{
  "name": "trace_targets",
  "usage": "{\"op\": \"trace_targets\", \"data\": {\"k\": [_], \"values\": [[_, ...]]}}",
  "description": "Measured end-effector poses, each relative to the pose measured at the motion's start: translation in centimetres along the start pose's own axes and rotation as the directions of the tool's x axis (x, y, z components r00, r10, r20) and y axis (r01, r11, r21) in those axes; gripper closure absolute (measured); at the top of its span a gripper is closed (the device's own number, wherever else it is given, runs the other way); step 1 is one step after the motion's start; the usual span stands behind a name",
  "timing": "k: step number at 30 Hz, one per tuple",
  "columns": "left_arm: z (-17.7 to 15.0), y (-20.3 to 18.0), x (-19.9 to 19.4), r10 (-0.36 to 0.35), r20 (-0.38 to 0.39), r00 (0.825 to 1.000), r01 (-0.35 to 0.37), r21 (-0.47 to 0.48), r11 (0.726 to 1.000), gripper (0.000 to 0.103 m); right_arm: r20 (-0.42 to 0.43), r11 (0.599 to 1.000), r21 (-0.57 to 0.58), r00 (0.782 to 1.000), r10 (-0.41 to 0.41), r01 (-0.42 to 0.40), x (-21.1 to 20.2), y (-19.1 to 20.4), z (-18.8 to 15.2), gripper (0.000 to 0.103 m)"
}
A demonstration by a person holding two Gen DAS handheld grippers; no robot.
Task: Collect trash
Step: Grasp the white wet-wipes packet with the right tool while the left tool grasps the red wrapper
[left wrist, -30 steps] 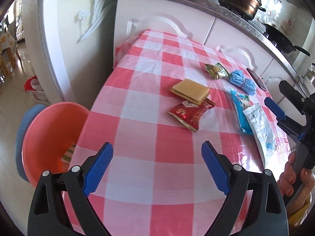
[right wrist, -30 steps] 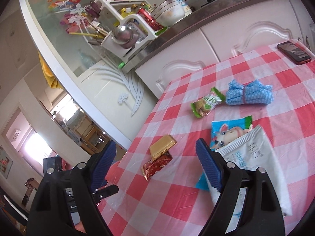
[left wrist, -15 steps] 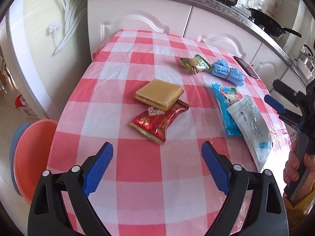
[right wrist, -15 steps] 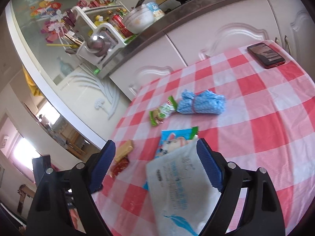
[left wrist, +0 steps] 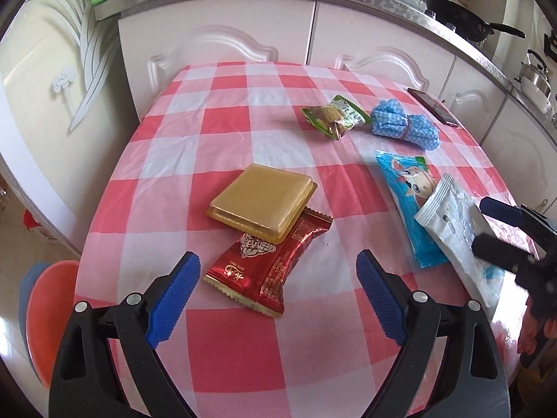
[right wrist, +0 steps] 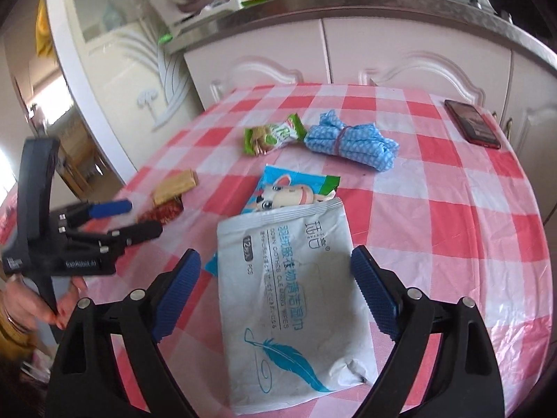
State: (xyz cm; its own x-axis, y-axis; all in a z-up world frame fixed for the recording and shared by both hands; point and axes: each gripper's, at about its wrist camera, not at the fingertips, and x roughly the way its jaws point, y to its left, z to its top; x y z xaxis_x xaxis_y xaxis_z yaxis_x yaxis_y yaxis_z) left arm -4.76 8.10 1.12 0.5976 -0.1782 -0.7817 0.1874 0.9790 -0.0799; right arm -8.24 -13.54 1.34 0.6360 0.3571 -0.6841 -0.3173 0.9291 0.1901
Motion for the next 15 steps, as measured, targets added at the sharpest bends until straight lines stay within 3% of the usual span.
{"op": "trace_targets", "data": {"k": [5, 10, 15], "values": [[-0.1, 0.0, 0.8, 0.01, -0.012, 1.0, -0.01, 0.001, 1.0, 0.013, -0.04, 0.997, -0.071, 0.998, -0.045, 0.042, 0.9, 0.9, -0.6, 0.012], [-0.2, -0.3, 1.1, 0.016, -0.006, 1.0, -0.016, 0.014, 1.0, 0.013, -0.089, 0.997, -0.068, 0.996, -0.027, 0.021, 1.9, 0.6, -1.0, 0.012], [-0.2, -0.8, 1.3, 0.032, 0.001, 0.999, -0.032, 0.023, 0.999, 0.026, -0.092, 0.997, -0.077, 0.996, 0.007, -0.014, 1.5, 0.6, -1.1, 0.011]]}}
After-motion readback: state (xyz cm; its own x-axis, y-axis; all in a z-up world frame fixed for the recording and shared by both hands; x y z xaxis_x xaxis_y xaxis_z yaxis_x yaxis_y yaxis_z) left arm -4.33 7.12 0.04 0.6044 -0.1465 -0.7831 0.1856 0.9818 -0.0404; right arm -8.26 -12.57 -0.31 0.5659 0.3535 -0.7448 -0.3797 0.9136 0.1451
